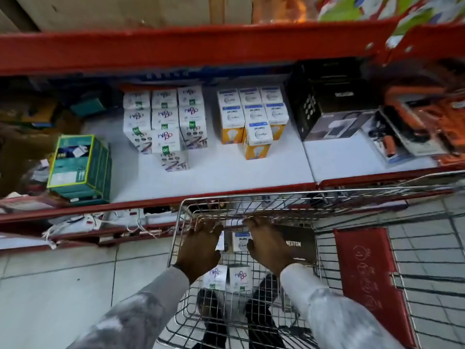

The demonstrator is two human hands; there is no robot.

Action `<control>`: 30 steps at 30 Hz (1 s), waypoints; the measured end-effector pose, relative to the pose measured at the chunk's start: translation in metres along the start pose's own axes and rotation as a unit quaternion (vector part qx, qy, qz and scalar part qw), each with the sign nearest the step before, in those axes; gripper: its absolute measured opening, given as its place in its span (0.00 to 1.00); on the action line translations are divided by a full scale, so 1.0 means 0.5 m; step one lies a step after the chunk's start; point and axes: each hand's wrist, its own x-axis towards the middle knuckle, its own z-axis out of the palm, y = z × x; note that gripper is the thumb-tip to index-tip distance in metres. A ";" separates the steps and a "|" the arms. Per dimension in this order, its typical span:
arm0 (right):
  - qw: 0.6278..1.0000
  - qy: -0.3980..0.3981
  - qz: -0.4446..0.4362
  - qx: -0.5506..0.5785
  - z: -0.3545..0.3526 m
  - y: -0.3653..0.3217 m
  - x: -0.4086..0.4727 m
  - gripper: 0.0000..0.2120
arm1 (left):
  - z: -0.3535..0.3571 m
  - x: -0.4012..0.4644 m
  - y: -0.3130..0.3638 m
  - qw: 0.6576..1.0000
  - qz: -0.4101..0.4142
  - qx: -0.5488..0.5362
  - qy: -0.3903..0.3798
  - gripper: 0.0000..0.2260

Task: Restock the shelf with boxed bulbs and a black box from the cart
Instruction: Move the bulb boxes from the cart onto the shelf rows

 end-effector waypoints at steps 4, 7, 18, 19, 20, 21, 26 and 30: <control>0.995 -0.073 -0.004 -0.067 0.085 0.025 0.043 0.35 | 0.051 0.041 0.003 0.995 -0.041 -0.006 -0.087 0.35; 0.987 -0.117 -0.006 -0.113 0.137 0.037 0.073 0.43 | 0.081 0.062 0.005 0.992 -0.063 0.003 -0.109 0.36; 0.986 -0.118 0.004 -0.120 0.190 0.053 0.102 0.38 | 0.133 0.085 0.002 0.993 -0.059 0.055 -0.091 0.33; 0.986 -0.121 0.006 -0.113 0.194 0.054 0.102 0.39 | 0.133 0.085 0.001 0.993 -0.057 0.060 -0.090 0.33; 0.987 -0.119 0.007 -0.105 0.196 0.055 0.103 0.39 | 0.134 0.085 0.000 0.993 -0.055 0.064 -0.087 0.32; 0.988 -0.119 0.008 -0.099 0.196 0.055 0.102 0.38 | 0.133 0.084 0.000 0.993 -0.053 0.068 -0.085 0.32; 0.993 -0.108 0.009 -0.053 0.139 0.037 0.087 0.32 | 0.094 0.068 0.006 0.996 -0.043 0.048 -0.068 0.29; 0.997 -0.072 0.022 -0.003 0.031 0.008 0.058 0.31 | 0.004 0.037 0.018 0.998 -0.037 0.021 -0.037 0.32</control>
